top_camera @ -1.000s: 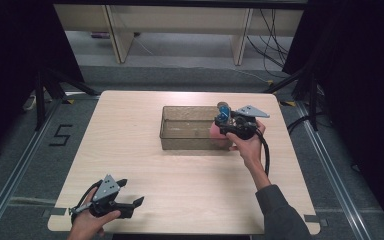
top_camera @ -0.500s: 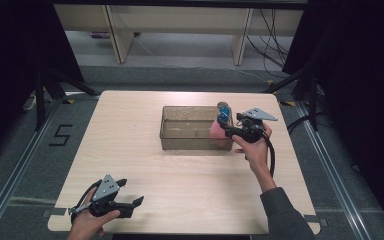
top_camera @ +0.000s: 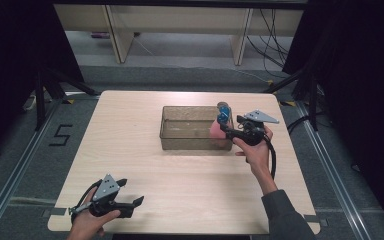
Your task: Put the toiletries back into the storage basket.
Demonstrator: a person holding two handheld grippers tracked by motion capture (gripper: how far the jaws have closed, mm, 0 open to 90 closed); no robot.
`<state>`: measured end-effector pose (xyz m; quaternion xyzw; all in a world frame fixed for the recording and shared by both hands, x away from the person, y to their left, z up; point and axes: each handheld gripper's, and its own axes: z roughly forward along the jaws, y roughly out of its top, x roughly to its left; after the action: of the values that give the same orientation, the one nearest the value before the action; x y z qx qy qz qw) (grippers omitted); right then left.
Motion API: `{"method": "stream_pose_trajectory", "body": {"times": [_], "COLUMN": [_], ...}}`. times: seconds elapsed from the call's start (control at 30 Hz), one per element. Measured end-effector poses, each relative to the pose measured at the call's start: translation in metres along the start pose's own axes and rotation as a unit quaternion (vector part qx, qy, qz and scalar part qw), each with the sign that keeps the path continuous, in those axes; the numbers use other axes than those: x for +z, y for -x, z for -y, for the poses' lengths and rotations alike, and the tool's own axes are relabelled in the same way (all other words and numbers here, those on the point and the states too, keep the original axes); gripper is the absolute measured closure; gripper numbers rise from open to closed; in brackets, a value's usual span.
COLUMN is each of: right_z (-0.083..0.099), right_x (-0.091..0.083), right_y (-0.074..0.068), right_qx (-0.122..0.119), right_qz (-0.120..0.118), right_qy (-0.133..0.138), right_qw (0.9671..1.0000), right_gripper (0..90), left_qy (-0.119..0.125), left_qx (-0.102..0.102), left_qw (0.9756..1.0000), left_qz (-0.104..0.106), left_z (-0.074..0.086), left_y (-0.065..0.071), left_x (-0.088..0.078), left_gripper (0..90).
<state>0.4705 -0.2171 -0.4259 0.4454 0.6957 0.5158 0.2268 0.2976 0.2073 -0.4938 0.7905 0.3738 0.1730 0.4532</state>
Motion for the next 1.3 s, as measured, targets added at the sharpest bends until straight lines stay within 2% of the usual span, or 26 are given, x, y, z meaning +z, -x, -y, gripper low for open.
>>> {"method": "stream_pose_trajectory", "body": {"times": [0.03,0.07,0.1,0.2,0.23,0.3,0.33,0.4,0.47,0.5,0.57,0.6,0.63,0.7,0.73,0.83,0.9,0.93,0.97,1.0,1.03,1.07,1.13,1.2,1.23,1.3], "right_z": [0.001,0.001,0.001,0.001,0.002,0.002,0.002,0.003,0.004,0.005,0.006,0.006,0.007,0.008,0.008,0.009,0.009,0.009,0.009,0.009,0.009,0.008,0.009,0.01,0.009,0.011], "right_x": [0.0,-0.002,-0.003,-0.007,-0.006,-0.006,-0.008,-0.01,-0.01,-0.01,-0.011,-0.011,-0.011,-0.012,-0.014,-0.015,-0.018,-0.018,-0.019,-0.02,-0.02,-0.021,-0.022,-0.023,-0.024,-0.023], "right_y": [0.001,0.002,-0.001,0.002,0.0,0.0,0.0,-0.004,-0.006,-0.004,-0.005,-0.003,-0.005,-0.003,-0.007,-0.004,-0.008,-0.009,-0.008,-0.011,-0.008,-0.01,-0.01,-0.012,-0.011,-0.011], "right_qx": [-0.001,-0.017,0.005,-0.012,-0.001,-0.003,-0.015,0.002,0.009,-0.008,-0.005,-0.017,-0.004,-0.016,0.011,-0.012,0.003,0.004,-0.005,0.007,-0.013,-0.007,-0.016,-0.003,-0.017,-0.018], "right_qz": [0.0,0.003,-0.001,0.006,0.001,0.0,0.0,0.0,-0.005,-0.004,-0.008,-0.001,-0.003,-0.003,-0.005,-0.006,-0.005,-0.01,-0.008,-0.01,-0.012,-0.013,-0.012,-0.017,-0.012,-0.014], "right_qy": [0.003,0.004,0.0,-0.002,0.007,0.006,0.01,0.002,0.005,0.006,0.005,0.007,0.007,0.009,-0.001,0.009,0.0,0.004,0.006,0.003,0.01,0.007,0.013,0.01,0.008,0.013], "right_qw": [1.0,0.9998,1.0,0.9999,1.0,1.0,0.9998,1.0,0.9999,0.9999,0.9999,0.9998,1.0,0.9998,0.9999,0.9999,1.0,0.9999,0.9999,0.9999,0.9998,0.9999,0.9997,0.9998,0.9997,0.9996], "right_gripper": [25.2,25.1,25.0,24.9,24.8,24.8,24.8,24.8,24.8,24.8,24.8,24.8,24.8,24.8,24.8,24.8,24.8,24.9,24.8,24.9,24.8,24.8,24.9,24.8,24.9,24.8], "left_qy": [0.0,-0.001,0.001,0.001,0.001,0.0,0.0,0.0,0.0,0.0,0.001,0.001,0.001,0.0,0.001,0.0,0.001,0.001,0.001,0.001,0.001,-0.002,0.0,0.0,0.001,0.001], "left_qx": [0.0,0.002,0.0,0.001,0.001,0.001,0.002,0.001,0.0,0.001,0.001,0.001,0.002,0.002,0.001,0.001,0.001,0.001,0.002,0.0,0.002,0.002,0.001,0.002,0.0,0.001], "left_qw": [1.0,1.0,1.0,1.0,1.0,1.0,1.0,1.0,1.0,1.0,1.0,1.0,1.0,1.0,1.0,1.0,1.0,1.0,1.0,1.0,1.0,1.0,1.0,1.0,1.0,1.0], "left_qz": [0.0,-0.001,0.001,0.002,0.002,0.002,0.002,0.0,-0.002,0.0,0.001,0.001,0.001,0.001,0.001,-0.001,0.001,0.001,0.001,0.0,0.001,0.0,0.001,0.001,0.001,0.001], "left_z": [0.0,0.0,0.0,0.0,0.0,0.0,0.0,0.0,0.0,0.0,0.0,0.0,0.0,0.0,0.0,-0.001,0.0,0.0,0.0,0.0,0.0,0.0,0.0,-0.001,0.0,0.0], "left_y": [0.0,-0.001,0.0,0.0,0.0,0.0,0.0,0.0,0.0,0.0,0.0,0.0,0.0,0.0,0.0,0.0,0.0,0.0,0.0,0.0,0.0,0.0,0.0,0.0,0.0,0.0], "left_x": [0.0,0.0,0.0,0.0,0.001,0.001,0.0,0.0,0.0,0.0,0.0,0.0,0.0,0.0,0.0,0.0,0.0,0.0,0.001,0.001,0.0,0.0,0.0,0.0,0.0,0.001], "left_gripper": [14.7,14.7,14.7,14.8,14.7,14.7,14.7,14.7,14.8,14.7,14.7,14.7,14.7,14.7,14.7,14.7,14.7,14.8,14.7,14.7,14.8,14.7,14.8,14.7,14.7,14.8]}}
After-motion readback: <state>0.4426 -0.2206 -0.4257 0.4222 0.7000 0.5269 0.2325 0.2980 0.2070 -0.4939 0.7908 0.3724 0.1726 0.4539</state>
